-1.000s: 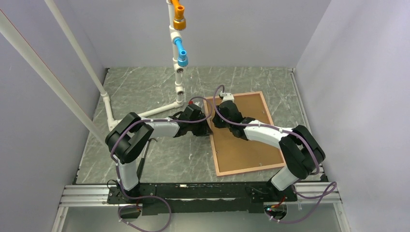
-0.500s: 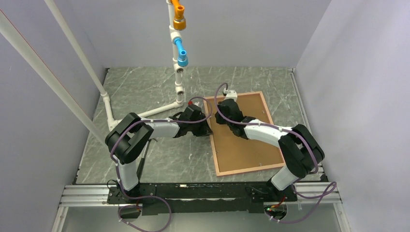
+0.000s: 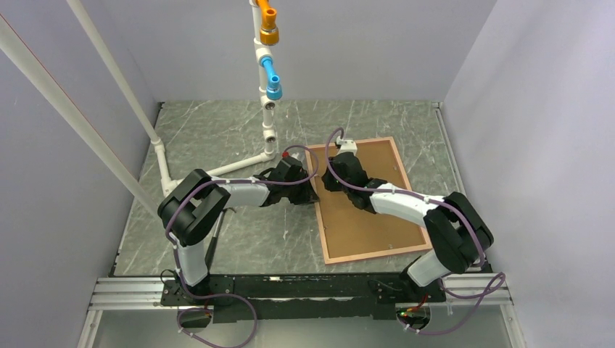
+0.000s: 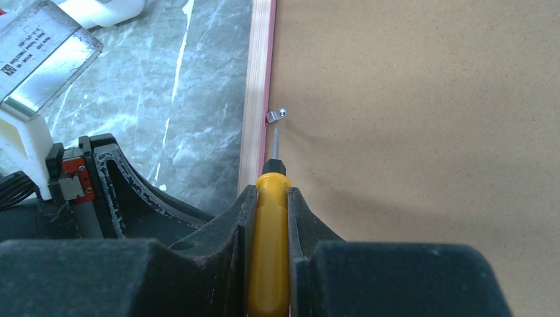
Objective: Take the photo out of the frame
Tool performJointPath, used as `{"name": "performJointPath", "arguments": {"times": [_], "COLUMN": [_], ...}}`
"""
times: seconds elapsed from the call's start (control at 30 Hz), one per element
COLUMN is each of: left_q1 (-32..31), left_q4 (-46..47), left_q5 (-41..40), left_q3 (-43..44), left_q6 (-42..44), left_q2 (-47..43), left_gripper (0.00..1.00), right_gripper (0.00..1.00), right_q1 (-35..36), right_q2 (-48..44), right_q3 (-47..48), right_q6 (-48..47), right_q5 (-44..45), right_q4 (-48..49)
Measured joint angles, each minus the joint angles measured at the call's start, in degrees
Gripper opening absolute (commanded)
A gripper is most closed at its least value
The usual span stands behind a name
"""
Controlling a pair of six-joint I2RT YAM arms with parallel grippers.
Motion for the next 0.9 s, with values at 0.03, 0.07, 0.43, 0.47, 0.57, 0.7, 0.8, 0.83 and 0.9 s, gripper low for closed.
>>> {"name": "performJointPath", "arguments": {"times": [0.03, 0.07, 0.43, 0.47, 0.57, 0.7, 0.8, 0.83, 0.9], "left_q1": [0.00, 0.00, -0.11, -0.11, -0.15, -0.15, -0.17, -0.20, -0.22], "left_q4": [-0.02, -0.02, -0.09, -0.11, -0.11, -0.11, -0.11, -0.09, 0.02], "left_q5": [0.00, 0.00, -0.13, -0.15, -0.24, -0.26, -0.33, -0.39, -0.44], "left_q3": [0.00, 0.00, 0.00, 0.00, 0.00, 0.00, 0.00, 0.00, -0.11], "left_q6": [0.00, 0.00, -0.04, -0.04, -0.04, -0.04, -0.04, -0.04, -0.07], "left_q2": [0.00, 0.00, 0.00, 0.00, 0.00, -0.02, -0.07, -0.07, -0.11], "left_gripper": [0.00, 0.00, 0.00, 0.00, 0.00, 0.00, 0.00, 0.00, 0.00], "right_gripper": [0.00, 0.00, 0.00, 0.00, 0.00, 0.00, 0.00, 0.00, 0.00], "right_q1": [0.02, 0.07, 0.26, 0.28, 0.31, 0.37, 0.22, -0.02, -0.42], "right_q2": [0.02, 0.04, 2.82, 3.02, 3.10, 2.97, 2.97, 2.97, 2.97], "right_q3": [0.00, 0.00, -0.11, -0.11, -0.11, 0.11, 2.29, 3.43, 5.01], "right_q6": [0.07, 0.13, 0.31, 0.31, 0.31, 0.20, 0.09, 0.13, 0.22], "right_q5": [-0.24, -0.46, -0.52, -0.50, -0.50, -0.26, -0.55, -0.96, -2.03], "right_q4": [0.15, 0.37, 3.08, 3.37, 3.58, 2.99, -0.63, -2.14, -3.58]}}
